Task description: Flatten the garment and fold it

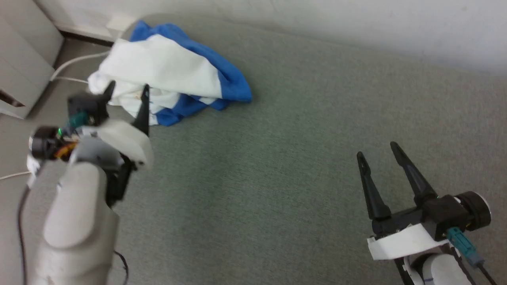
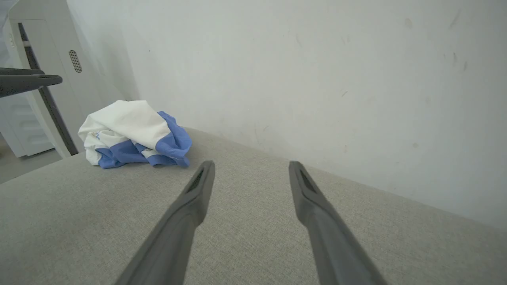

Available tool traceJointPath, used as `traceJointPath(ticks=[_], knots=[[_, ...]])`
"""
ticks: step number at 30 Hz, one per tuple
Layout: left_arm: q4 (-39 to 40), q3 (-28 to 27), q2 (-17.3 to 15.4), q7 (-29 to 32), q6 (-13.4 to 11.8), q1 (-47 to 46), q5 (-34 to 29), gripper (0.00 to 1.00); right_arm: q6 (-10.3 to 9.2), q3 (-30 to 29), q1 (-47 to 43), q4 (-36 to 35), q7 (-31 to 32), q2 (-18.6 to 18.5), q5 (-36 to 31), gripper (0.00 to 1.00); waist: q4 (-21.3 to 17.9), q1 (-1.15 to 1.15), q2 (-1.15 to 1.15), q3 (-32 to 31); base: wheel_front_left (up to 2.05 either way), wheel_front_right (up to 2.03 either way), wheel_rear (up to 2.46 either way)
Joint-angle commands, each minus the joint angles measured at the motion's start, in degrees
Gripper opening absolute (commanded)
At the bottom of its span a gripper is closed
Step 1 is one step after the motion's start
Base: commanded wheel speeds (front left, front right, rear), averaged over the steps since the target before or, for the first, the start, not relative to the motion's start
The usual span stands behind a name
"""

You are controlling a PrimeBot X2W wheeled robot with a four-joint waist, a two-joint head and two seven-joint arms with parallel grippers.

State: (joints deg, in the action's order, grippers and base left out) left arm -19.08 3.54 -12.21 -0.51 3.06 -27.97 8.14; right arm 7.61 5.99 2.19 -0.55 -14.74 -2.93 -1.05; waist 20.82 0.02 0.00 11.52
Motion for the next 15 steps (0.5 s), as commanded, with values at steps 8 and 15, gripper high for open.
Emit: traceJointPath(ticks=[8,15], knots=[[-12.53,1.78,-10.58,18.56,4.10,-17.40,3.85,1.00,-0.12,-0.17,4.18,-1.57,-0.26,0.01,-0.33,1.00,-11.55,-0.02,0.00,14.90,0.00,0.00,0.00],[-17.56,7.98,-17.37,31.00,4.40,-23.54,15.96,1.00,-0.12,0.19,5.71,-1.67,-0.26,0.03,0.33,1.00,-14.90,-0.02,0.00,18.47,0.00,0.00,0.00]])
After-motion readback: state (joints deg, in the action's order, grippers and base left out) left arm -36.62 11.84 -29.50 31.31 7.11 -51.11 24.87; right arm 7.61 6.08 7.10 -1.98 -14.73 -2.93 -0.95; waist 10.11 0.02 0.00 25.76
